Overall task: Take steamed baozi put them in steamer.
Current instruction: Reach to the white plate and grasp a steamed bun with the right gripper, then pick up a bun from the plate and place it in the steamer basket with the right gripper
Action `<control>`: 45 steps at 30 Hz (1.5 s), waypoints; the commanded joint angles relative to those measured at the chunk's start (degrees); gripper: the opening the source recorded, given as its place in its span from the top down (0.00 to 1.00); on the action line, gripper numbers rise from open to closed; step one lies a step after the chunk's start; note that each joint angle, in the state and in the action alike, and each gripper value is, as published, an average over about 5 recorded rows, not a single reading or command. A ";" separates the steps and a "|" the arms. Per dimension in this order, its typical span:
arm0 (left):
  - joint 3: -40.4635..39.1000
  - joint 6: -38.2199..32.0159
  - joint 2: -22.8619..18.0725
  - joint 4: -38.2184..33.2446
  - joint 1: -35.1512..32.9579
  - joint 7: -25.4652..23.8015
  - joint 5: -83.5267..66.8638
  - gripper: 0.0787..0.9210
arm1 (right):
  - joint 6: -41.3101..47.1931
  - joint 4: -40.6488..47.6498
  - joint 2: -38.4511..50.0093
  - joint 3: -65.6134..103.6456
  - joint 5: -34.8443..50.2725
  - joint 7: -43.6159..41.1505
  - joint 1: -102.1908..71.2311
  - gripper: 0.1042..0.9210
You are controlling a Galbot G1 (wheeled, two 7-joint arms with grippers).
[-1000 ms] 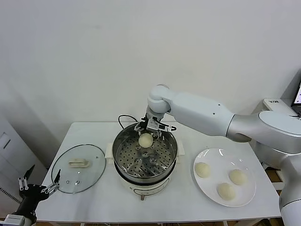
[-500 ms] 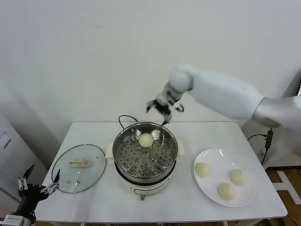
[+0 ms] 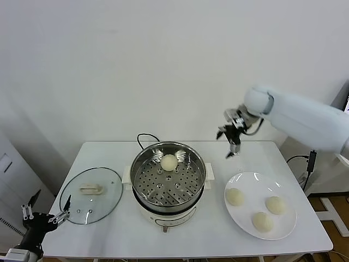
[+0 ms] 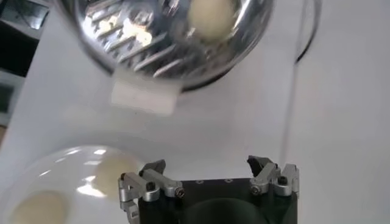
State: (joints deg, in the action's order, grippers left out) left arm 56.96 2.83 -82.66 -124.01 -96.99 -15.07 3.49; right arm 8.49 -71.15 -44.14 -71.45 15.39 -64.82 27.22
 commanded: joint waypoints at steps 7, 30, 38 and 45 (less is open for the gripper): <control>-0.61 0.15 -0.03 0.36 0.23 0.01 0.71 0.12 | 1.75 -4.63 7.26 1.08 -3.00 3.79 -12.20 0.12; -0.46 0.02 -0.20 0.76 -0.09 0.06 1.42 0.12 | 0.96 -0.92 3.46 6.04 -5.52 9.61 -19.47 0.14; -0.18 -0.12 -0.12 0.74 -0.41 0.05 1.30 0.12 | 1.36 -0.20 2.93 5.62 -5.94 9.91 -19.33 0.33; -0.10 -0.06 0.12 0.70 -0.27 0.05 1.26 0.12 | 1.47 -1.88 4.38 3.10 -1.81 8.37 -12.05 0.57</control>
State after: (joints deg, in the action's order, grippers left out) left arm 56.85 2.73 -82.56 -123.31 -97.19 -15.00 4.76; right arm 9.85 -72.55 -40.18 -67.61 11.96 -56.50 11.97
